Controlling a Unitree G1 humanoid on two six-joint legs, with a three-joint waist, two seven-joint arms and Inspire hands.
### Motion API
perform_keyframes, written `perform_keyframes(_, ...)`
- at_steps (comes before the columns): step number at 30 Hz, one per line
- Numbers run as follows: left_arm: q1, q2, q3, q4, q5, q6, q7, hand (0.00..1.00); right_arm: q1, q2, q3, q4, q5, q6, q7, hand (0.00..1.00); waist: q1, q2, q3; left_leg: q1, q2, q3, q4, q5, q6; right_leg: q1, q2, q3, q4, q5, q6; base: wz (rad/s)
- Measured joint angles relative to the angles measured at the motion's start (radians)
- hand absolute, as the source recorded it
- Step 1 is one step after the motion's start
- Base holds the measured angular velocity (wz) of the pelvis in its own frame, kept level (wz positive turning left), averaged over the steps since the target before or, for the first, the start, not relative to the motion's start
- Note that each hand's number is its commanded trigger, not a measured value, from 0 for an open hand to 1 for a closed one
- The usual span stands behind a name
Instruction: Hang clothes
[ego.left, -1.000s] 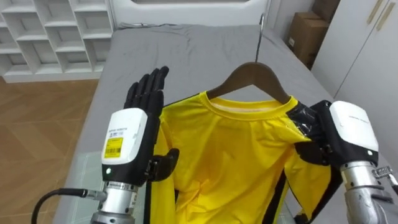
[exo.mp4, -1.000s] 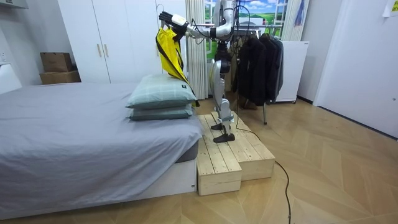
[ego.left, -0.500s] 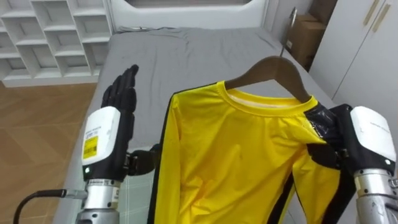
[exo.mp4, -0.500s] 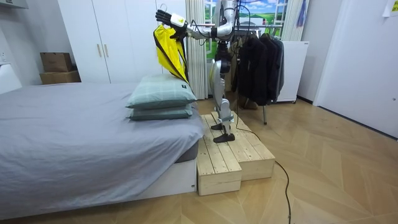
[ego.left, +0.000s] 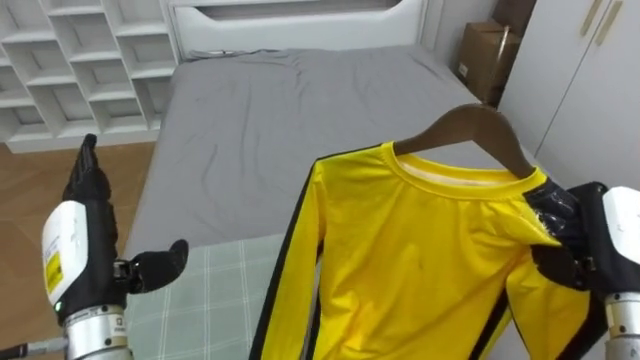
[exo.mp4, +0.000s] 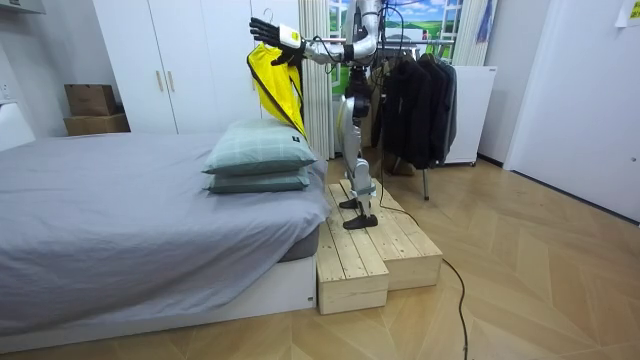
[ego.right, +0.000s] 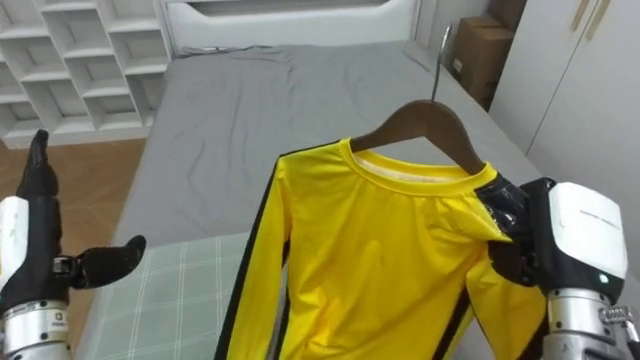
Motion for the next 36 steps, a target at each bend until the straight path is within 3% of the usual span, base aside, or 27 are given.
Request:
perform_keyframes(5,0.044,-0.004,-0.004,0.01,-0.001,0.002,-0.011,0.0,0.028,-0.001,-0.025,-0.049,-0.005,0.001,-0.016,1.0,-0.016,-0.006,0.0033,-0.001,0.0,0.015,-0.001,0.0,0.0,-0.008,-0.002,0.025,0.001,0.0,0.001,-0.08)
perform_keyframes(10,0.042,-0.005,-0.046,-0.01,-0.031,0.0,-0.033,0.0,0.054,0.0,-0.021,-0.082,-0.002,-0.011,-0.02,1.0,-0.047,-0.015,0.0083,-0.006,0.0,0.023,-0.002,0.0,0.0,-0.024,-0.003,0.032,0.016,0.0,0.003,-0.09)
perform_keyframes(13,0.03,-0.004,-0.075,-0.012,-0.037,-0.023,-0.051,0.0,0.055,0.0,-0.021,-0.082,0.004,-0.037,-0.02,1.0,-0.057,-0.026,0.0125,-0.004,0.003,0.058,-0.001,-0.001,0.0,-0.045,-0.002,0.058,0.035,0.0,0.004,-0.34)
perform_keyframes(16,0.025,-0.003,-0.106,-0.015,-0.032,-0.036,-0.054,0.0,0.057,0.0,-0.019,-0.082,0.0,-0.05,-0.02,1.0,-0.058,-0.037,0.0126,-0.002,0.012,0.13,0.002,-0.003,0.001,-0.08,0.01,0.114,0.056,0.003,0.006,-0.64)
perform_keyframes(17,0.021,-0.003,-0.113,-0.024,-0.034,-0.04,-0.055,0.0,0.058,0.0,-0.018,-0.082,-0.002,-0.05,-0.021,1.0,-0.054,-0.04,0.0144,0.004,0.019,0.172,0.002,-0.012,0.001,-0.102,0.023,0.14,0.068,0.003,0.006,-0.97)
perform_keyframes(18,0.02,-0.003,-0.116,-0.034,-0.036,-0.043,-0.054,0.0,0.058,0.002,-0.017,-0.082,-0.005,-0.051,-0.021,1.0,-0.043,-0.039,0.0149,0.015,0.035,0.22,0.003,-0.028,-0.002,-0.119,0.031,0.133,0.082,0.005,0.004,-1.33)
perform_keyframes(20,0.02,-0.003,-0.118,-0.036,-0.036,-0.044,-0.051,0.0,0.057,0.008,-0.01,-0.082,-0.023,-0.055,-0.023,1.0,-0.034,-0.041,0.016,0.031,0.057,0.294,0.026,-0.052,-0.01,-0.145,0.021,0.037,0.112,0.01,0.0,-1.3)
perform_keyframes(21,0.018,-0.004,-0.124,-0.036,-0.035,-0.045,-0.051,0.0,0.057,0.01,-0.003,-0.081,-0.043,-0.057,-0.032,1.0,-0.017,-0.035,0.0175,0.047,0.073,0.352,0.042,-0.071,-0.016,-0.157,-0.001,-0.071,0.126,0.017,-0.009,-1.15)
perform_keyframes(23,0.014,-0.001,-0.14,-0.035,-0.037,-0.045,-0.051,0.0,0.057,0.015,0.027,-0.069,-0.05,-0.058,-0.045,1.0,-0.016,-0.029,0.021,0.071,0.092,0.416,0.056,-0.092,-0.026,-0.157,-0.02,-0.208,0.131,0.027,-0.024,-1.17)
perform_keyframes(24,0.006,-0.001,-0.154,-0.035,-0.036,-0.044,-0.053,0.0,0.057,0.028,0.04,-0.057,-0.05,-0.058,-0.046,1.0,-0.019,-0.032,0.0245,0.083,0.094,0.451,0.054,-0.099,-0.032,-0.165,-0.025,-0.242,0.142,0.029,-0.03,-0.93)
perform_keyframes(28,-0.014,-0.005,-0.198,-0.036,-0.036,-0.043,-0.083,0.0,0.058,0.035,0.061,-0.031,-0.051,-0.055,-0.045,1.0,-0.052,-0.032,0.0241,0.072,0.096,0.496,0.07,-0.108,-0.035,-0.197,-0.017,-0.214,0.16,0.031,-0.035,-0.43)
perform_keyframes(31,-0.024,-0.008,-0.205,-0.037,-0.035,-0.037,-0.102,0.0,0.06,0.067,0.061,-0.032,-0.051,-0.056,-0.043,1.0,-0.076,-0.032,0.0224,0.056,0.115,0.509,0.105,-0.121,-0.04,-0.22,-0.006,-0.203,0.175,0.031,-0.039,-0.2)
perform_keyframes(34,-0.021,-0.005,-0.239,-0.037,-0.036,-0.035,-0.119,0.0,0.059,0.075,0.076,-0.034,-0.045,-0.06,-0.032,1.0,-0.071,-0.031,0.0193,0.054,0.146,0.517,0.193,-0.14,-0.053,-0.22,0.008,-0.218,0.197,0.013,-0.054,-0.4)
perform_keyframes(36,-0.019,-0.003,-0.262,-0.037,-0.037,-0.035,-0.121,0.0,0.059,0.075,0.105,-0.061,-0.05,-0.065,-0.032,1.0,-0.069,-0.032,0.0181,0.029,0.189,0.519,0.357,-0.141,-0.055,-0.215,0.008,-0.199,0.224,-0.018,-0.071,-0.62)
